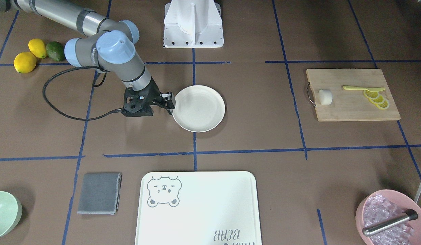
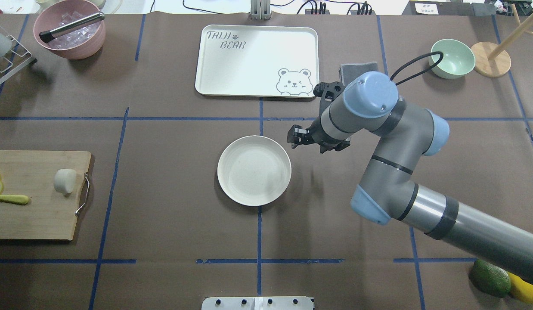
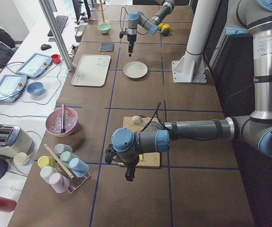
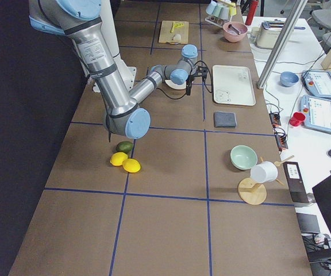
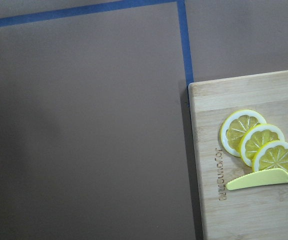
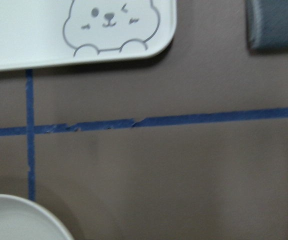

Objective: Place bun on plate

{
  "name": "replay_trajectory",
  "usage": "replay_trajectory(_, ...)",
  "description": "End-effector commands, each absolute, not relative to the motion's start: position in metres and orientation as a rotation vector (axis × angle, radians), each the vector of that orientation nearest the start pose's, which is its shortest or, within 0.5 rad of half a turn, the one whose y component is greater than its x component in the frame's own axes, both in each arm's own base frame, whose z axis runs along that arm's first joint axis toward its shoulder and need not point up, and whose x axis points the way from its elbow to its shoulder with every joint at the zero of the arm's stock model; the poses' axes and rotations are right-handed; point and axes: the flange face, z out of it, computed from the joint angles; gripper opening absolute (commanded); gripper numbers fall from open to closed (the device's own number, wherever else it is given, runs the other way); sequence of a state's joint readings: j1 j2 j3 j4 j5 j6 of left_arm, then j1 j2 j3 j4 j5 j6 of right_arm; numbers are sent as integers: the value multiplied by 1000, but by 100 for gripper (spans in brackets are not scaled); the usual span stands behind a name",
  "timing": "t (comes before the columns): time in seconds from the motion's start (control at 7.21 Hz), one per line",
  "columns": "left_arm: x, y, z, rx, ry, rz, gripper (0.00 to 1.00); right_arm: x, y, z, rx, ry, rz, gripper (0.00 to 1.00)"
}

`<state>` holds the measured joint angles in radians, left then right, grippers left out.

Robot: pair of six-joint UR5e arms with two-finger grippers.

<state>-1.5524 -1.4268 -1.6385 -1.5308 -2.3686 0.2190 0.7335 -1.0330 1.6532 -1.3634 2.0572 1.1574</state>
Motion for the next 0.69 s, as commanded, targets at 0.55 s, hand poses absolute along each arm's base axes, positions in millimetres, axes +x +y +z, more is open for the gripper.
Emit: replay_trajectory(0.55,-54,-444,668,86,795,219,100,-154,-559,422,152,-756,-225,100)
